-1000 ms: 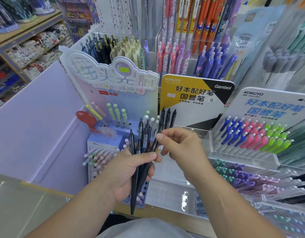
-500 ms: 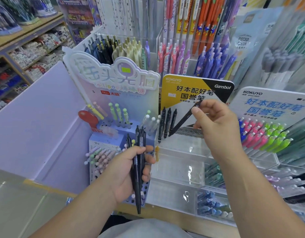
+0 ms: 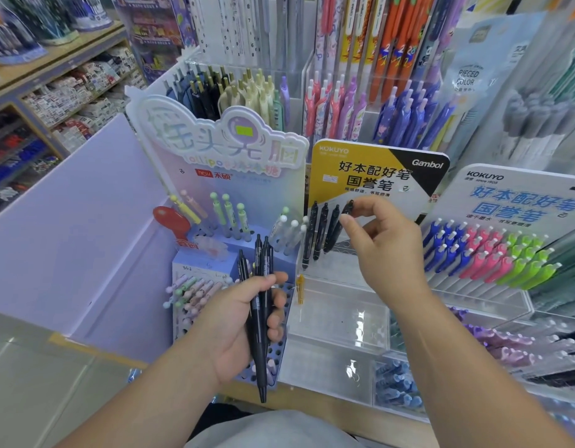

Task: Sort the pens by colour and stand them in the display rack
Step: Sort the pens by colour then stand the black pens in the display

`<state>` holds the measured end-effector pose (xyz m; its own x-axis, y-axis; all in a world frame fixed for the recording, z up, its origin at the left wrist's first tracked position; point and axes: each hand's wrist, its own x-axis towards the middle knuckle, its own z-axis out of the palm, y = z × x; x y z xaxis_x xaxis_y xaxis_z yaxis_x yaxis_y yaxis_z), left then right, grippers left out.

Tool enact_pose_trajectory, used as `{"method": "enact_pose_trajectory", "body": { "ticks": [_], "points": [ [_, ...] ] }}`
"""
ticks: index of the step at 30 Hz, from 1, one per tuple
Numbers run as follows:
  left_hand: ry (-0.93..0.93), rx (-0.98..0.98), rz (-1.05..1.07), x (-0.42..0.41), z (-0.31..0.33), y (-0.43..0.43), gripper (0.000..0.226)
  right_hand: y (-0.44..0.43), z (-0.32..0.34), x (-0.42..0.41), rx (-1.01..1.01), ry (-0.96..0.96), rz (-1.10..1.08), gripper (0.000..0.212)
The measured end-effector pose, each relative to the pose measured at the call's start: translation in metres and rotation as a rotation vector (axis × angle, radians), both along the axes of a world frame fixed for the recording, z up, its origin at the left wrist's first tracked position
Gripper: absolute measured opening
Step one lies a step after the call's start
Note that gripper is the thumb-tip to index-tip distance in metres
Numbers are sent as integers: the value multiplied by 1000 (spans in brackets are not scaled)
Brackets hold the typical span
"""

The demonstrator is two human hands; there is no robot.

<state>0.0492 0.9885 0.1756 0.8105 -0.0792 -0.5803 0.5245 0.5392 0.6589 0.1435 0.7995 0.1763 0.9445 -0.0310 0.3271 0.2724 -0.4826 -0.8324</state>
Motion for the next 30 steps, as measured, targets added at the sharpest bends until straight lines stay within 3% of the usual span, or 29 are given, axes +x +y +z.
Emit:
{"method": "enact_pose_trajectory", "body": {
  "ticks": [13,19,23,27,30],
  "points": [
    [16,-5,9,1,2,-1,28,9,-19,2,-215,40,-5,19],
    [-22,0,-9,1,5,-2,37,11,-19,0,-227,74,-17,25],
    [-82,70,-58,-2,8,-4,30,16,-11,-17,-49,142,-23,19],
    [-132,174,-146,-4,11,-8,19,31,-2,-40,337,451,324,10],
    [-158,242,-184,-3,11,-9,13,33,-1,-46,474,513,372,14]
  ]
}}
